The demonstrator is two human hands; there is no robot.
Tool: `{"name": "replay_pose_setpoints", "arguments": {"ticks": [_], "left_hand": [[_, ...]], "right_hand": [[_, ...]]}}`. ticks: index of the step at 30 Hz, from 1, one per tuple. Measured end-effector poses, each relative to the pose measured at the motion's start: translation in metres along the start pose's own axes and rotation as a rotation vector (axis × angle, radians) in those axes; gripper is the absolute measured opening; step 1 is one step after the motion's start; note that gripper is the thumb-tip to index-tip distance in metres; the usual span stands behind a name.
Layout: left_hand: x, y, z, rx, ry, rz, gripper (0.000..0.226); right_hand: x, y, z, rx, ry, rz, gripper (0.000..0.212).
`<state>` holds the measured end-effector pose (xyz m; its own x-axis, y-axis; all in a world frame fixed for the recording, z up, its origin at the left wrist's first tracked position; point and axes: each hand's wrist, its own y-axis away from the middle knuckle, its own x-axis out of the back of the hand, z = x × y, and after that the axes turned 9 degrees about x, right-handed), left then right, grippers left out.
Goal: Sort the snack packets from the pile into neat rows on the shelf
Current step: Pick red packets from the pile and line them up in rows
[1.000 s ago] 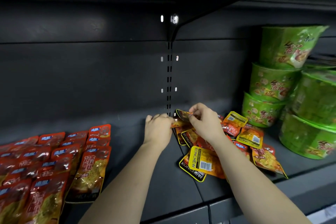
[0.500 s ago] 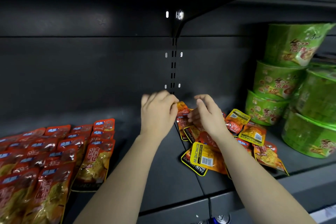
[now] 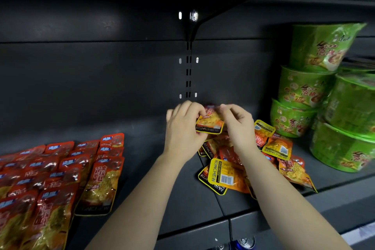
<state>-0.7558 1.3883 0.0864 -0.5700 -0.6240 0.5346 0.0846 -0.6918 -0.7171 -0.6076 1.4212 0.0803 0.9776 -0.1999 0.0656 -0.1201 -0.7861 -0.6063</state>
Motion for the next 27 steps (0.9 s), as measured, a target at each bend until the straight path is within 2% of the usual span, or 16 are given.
{"name": "replay_pose_setpoints", "arguments": {"ticks": [2, 5, 7, 11, 16, 22, 27], "left_hand": [[-0.006, 0.001, -0.003, 0.084, -0.044, -0.106, 0.040], [-0.017, 0.006, -0.010, 0.186, -0.114, -0.288, 0.027], [-0.023, 0.009, -0.013, 0.238, -0.155, -0.389, 0.022], [-0.030, 0.013, -0.014, 0.297, -0.120, -0.548, 0.032], [-0.037, 0.014, -0.009, 0.389, 0.120, -0.583, 0.032], [-0.034, 0.007, -0.006, 0.496, 0.183, -0.615, 0.054], [-0.016, 0.002, -0.014, 0.519, 0.124, -0.652, 0.039]], "right_hand": [[0.001, -0.002, 0.002, -0.024, -0.021, 0.071, 0.013], [0.002, -0.003, 0.004, -0.048, 0.000, 0.134, 0.005], [0.003, -0.004, 0.007, -0.065, 0.033, 0.148, 0.010], [0.003, -0.004, 0.012, -0.068, 0.069, 0.131, 0.017], [0.003, -0.005, 0.012, -0.057, 0.108, 0.139, 0.017], [0.002, -0.005, 0.011, -0.032, 0.140, 0.122, 0.016], [0.000, -0.004, 0.012, -0.035, 0.158, 0.068, 0.019]]}}
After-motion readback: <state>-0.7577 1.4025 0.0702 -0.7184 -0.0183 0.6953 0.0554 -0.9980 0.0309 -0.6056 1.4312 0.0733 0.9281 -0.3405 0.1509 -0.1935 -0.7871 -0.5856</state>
